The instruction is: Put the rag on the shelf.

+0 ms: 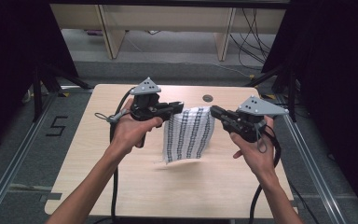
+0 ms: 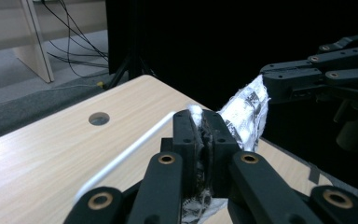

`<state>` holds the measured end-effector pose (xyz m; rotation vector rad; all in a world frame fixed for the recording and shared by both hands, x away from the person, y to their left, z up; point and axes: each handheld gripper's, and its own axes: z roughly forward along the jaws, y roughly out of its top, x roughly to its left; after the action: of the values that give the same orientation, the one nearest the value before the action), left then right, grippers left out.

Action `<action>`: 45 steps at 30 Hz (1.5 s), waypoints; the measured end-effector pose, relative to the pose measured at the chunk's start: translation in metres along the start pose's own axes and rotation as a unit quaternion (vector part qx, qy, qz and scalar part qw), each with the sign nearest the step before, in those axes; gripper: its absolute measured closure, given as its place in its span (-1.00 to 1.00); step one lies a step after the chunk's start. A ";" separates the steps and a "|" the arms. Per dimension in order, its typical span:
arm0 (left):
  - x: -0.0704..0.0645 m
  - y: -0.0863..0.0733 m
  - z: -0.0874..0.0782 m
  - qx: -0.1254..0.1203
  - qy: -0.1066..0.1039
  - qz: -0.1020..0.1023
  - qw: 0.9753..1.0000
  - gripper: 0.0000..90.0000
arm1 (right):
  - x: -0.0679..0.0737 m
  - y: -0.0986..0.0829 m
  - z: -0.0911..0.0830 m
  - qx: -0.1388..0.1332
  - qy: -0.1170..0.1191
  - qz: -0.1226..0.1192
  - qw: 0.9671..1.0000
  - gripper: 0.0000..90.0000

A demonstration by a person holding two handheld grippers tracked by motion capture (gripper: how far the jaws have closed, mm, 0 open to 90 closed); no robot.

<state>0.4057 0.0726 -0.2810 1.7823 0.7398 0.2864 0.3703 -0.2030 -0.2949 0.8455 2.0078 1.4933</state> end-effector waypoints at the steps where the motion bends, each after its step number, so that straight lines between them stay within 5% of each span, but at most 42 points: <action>1: 0.001 0.002 0.001 -0.002 0.002 0.000 1.000 0.89 | -0.003 0.002 0.001 -0.002 -0.002 -0.011 1.000 0.95; 32: 0.042 0.047 0.033 -0.029 0.051 -0.031 0.998 0.88 | -0.043 0.049 0.041 -0.010 -0.031 0.028 0.999 0.95; 41: 0.063 0.051 0.053 -0.036 0.087 -0.050 0.994 0.88 | -0.062 0.056 0.068 -0.003 -0.040 0.038 0.998 0.94; 45: 0.076 0.049 0.065 -0.040 0.093 -0.085 0.991 0.88 | -0.070 0.054 0.084 0.005 -0.053 0.052 0.997 0.95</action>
<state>0.5161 0.0605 -0.2707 1.6200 0.9929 0.3656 0.4874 -0.1883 -0.2641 1.0262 1.9208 1.4640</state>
